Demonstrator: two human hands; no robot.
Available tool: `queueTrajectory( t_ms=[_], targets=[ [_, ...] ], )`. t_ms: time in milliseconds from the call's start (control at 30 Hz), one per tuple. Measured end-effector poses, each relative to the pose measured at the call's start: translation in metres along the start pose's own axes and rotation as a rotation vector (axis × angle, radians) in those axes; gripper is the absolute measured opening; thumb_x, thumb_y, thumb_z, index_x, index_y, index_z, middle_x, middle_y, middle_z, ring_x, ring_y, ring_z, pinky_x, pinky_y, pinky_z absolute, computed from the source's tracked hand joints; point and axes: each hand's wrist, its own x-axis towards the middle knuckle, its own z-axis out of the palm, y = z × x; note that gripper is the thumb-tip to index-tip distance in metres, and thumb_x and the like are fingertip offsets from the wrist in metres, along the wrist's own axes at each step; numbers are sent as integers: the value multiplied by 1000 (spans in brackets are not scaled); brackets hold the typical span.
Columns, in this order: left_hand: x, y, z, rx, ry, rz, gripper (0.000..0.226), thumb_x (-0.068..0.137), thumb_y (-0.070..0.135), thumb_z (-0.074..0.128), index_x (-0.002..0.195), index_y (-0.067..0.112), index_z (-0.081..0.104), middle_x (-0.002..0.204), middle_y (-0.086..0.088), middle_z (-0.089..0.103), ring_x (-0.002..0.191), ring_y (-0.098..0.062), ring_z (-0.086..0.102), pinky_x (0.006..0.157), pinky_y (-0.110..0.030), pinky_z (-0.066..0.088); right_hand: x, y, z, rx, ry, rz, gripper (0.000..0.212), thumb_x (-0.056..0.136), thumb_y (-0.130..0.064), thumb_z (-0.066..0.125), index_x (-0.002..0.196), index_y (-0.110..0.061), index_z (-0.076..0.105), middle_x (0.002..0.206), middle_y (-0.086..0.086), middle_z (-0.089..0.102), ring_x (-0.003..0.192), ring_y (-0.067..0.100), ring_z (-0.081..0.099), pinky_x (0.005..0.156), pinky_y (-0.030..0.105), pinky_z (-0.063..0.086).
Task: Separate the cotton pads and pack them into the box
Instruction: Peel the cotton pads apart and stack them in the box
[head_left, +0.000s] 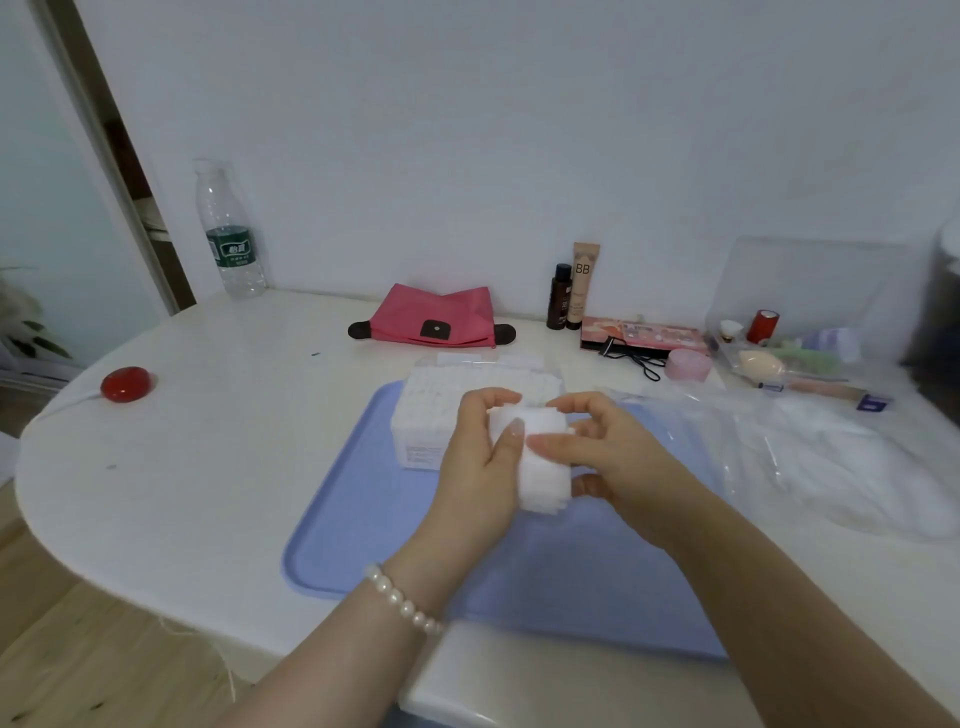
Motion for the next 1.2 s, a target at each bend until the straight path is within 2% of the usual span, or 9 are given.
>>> queueTrajectory(
  t_ms=[167,300,433,533,633,800,900,1000,1200],
  targets=[
    [9,12,1,187,-106,137,34,88,34,42,120,39,31,114,1,51,104,-15,55,88,-33,48,4,-17,-11,12,-72,11,23,85,-19,64,103,-5,60,93,16,66,79,29,64,64,38,53],
    [18,25,-12,27,-176,-207,48,86,22,66,125,20,38,107,0,55,85,-14,63,69,-28,55,3,-27,-22,3,-16,-67,14,83,-6,64,97,-7,60,88,19,67,73,27,64,56,30,56],
    [18,33,-20,-180,-533,-422,22,88,14,61,109,7,59,88,-6,70,63,-19,67,54,-26,54,4,-31,-27,-88,5,-130,22,79,0,68,96,-10,60,87,19,66,69,24,65,54,29,55],
    [17,31,-20,-203,-599,-415,17,93,-1,49,102,11,59,83,-4,68,64,-18,68,57,-26,55,3,-37,-29,-330,-61,-46,35,71,-7,76,101,-16,60,95,16,67,76,19,64,62,29,53],
    [15,29,-20,-79,-718,-382,28,94,-5,41,103,17,56,91,-3,65,71,-18,67,62,-25,55,2,-46,-31,-553,-191,90,20,72,-20,77,89,-18,65,86,2,68,79,15,63,66,29,49],
    [13,36,-20,9,-754,-371,21,94,-1,44,107,16,43,91,-4,63,68,-17,67,62,-26,52,3,-51,-38,-434,-204,202,6,79,-17,71,75,-15,67,75,3,67,69,15,64,56,25,49],
    [40,39,-28,55,-439,-209,23,88,-2,54,97,19,49,79,-3,67,63,-13,63,64,-28,50,11,-62,-50,-208,-30,194,21,82,-16,66,100,-4,65,81,10,67,64,20,65,49,24,52],
    [72,34,-38,415,-182,109,21,83,5,61,85,26,60,83,10,64,70,-2,55,65,-11,42,26,-71,-59,-88,231,138,33,85,-16,66,113,-3,57,86,17,70,53,23,67,42,23,52],
    [84,7,-22,866,-466,327,16,85,23,62,97,18,70,95,6,64,97,-15,52,86,-25,37,50,-56,-34,-254,244,165,26,84,-13,67,99,-6,47,79,19,65,42,23,61,32,19,42]
  ],
)
